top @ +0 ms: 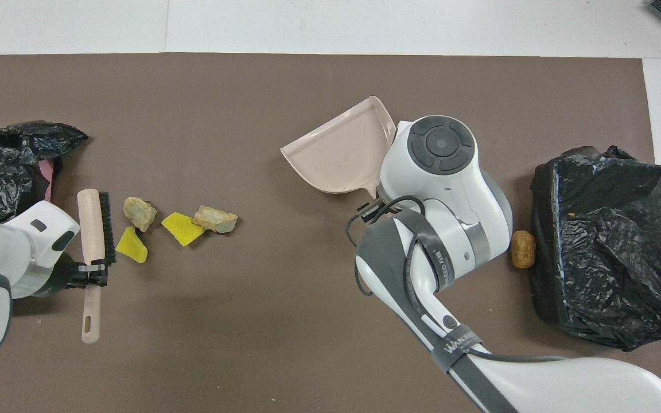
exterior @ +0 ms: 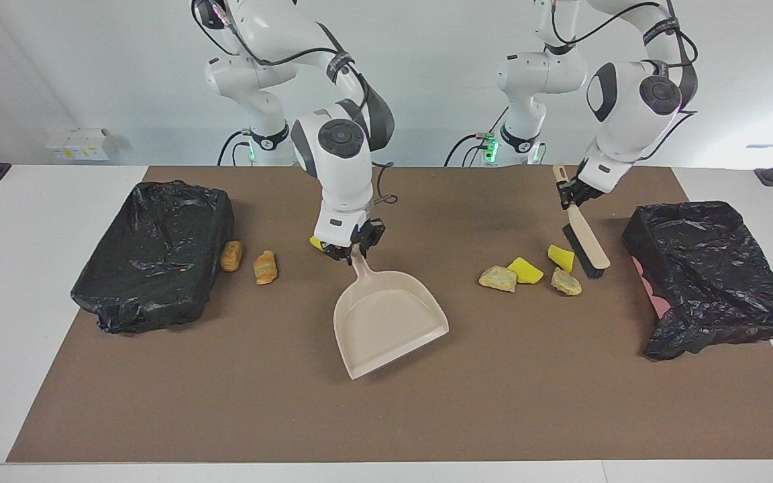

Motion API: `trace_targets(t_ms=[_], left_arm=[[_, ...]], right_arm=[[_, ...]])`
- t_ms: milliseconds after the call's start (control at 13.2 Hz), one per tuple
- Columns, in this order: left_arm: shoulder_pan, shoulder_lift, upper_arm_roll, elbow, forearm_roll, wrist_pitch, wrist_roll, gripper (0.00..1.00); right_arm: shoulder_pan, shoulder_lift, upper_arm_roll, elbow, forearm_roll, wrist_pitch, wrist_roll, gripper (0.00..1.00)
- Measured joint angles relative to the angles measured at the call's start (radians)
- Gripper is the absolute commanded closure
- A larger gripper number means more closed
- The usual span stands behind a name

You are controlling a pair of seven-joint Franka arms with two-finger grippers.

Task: Sweep and dump trash in bin
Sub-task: 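Carry the brush with the left gripper behind the debris near the left bag, then sweep the debris into the dustpan with the left gripper's brush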

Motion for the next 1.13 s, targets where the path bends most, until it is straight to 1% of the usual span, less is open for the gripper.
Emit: trace_targets(t_ms=[227,378,530,681,756,1135], left_arm=[[0.025,0.022,-0.001,-0.060,0.010,0.090,-0.007,1.00],[0.027,0.046,-0.003,-0.103,0.010,0.157,-0.017,1.00],[0.024,0.079,-0.012,-0.114,0.010,0.195,-0.044,1.00],[-0.015,0.108,-0.023,-0.110,0.010,0.230,-0.081,1.00],[-0.043,0.122,-0.027,-0.099,0.010,0.236,-0.102,1.00],[-0.137,0.193,-0.034,-0.024,0.010,0.240,-0.142,1.00]], right_arm=[[-0.045,0.007,-0.001,-0.010,-0.002,0.001,-0.410,1.00],[-0.065,0.030,-0.002,-0.018,-0.014,0.037,-0.686,1.00],[-0.070,0.066,-0.004,-0.021,-0.083,0.094,-0.879,1.00],[-0.072,0.081,-0.004,-0.021,-0.148,0.108,-1.008,1.00],[-0.076,0.081,-0.004,-0.020,-0.153,0.108,-1.048,1.00],[-0.075,0.097,0.001,-0.021,-0.162,0.111,-1.079,1.00]])
